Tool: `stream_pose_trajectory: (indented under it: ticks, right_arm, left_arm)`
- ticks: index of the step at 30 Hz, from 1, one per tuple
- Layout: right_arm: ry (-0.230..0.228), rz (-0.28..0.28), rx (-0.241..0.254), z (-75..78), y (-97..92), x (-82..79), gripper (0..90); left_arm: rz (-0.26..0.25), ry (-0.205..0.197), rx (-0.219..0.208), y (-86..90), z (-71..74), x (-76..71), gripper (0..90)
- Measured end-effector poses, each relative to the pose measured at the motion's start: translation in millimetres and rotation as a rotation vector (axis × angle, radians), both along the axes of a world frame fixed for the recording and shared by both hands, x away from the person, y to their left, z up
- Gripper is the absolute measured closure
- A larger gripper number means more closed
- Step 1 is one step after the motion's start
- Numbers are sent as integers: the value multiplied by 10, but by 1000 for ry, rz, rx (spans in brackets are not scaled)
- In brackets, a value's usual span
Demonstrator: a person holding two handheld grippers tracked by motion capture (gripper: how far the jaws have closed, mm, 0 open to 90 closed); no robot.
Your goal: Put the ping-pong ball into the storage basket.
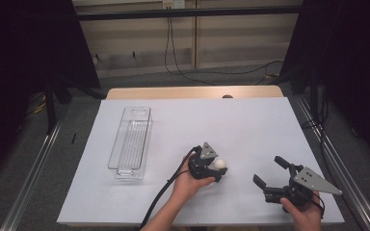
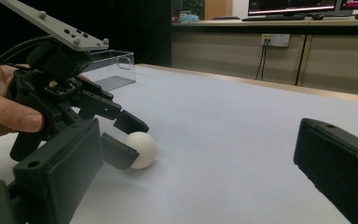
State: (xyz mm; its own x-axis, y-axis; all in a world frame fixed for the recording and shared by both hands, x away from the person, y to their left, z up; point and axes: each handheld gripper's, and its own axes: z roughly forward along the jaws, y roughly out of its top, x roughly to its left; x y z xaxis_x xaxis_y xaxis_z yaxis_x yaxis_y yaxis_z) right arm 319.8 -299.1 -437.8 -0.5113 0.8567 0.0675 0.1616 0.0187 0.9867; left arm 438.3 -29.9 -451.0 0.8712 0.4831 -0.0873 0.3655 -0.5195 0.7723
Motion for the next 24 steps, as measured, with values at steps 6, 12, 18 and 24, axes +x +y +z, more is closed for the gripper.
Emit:
stream_pose_trajectory:
  ticks: [6, 12, 18, 24]
  right_arm:
    - [3, -1, 5, 3, -4, -2, 7]
    - [1, -6, 8, 5, -4, -3, 8]
    - [0, -7, 9, 5, -8, -2, 8]
    - [2, -6, 8, 4, -10, -4, 8]
  left_arm:
    - [-2, 9, 28, -24, -6, 8, 417]
    - [-5, 11, 33, -68, -5, 10, 464]
    - [0, 23, 34, -72, -4, 10, 510]
    - [-12, 31, 34, -29, 42, 9, 511]
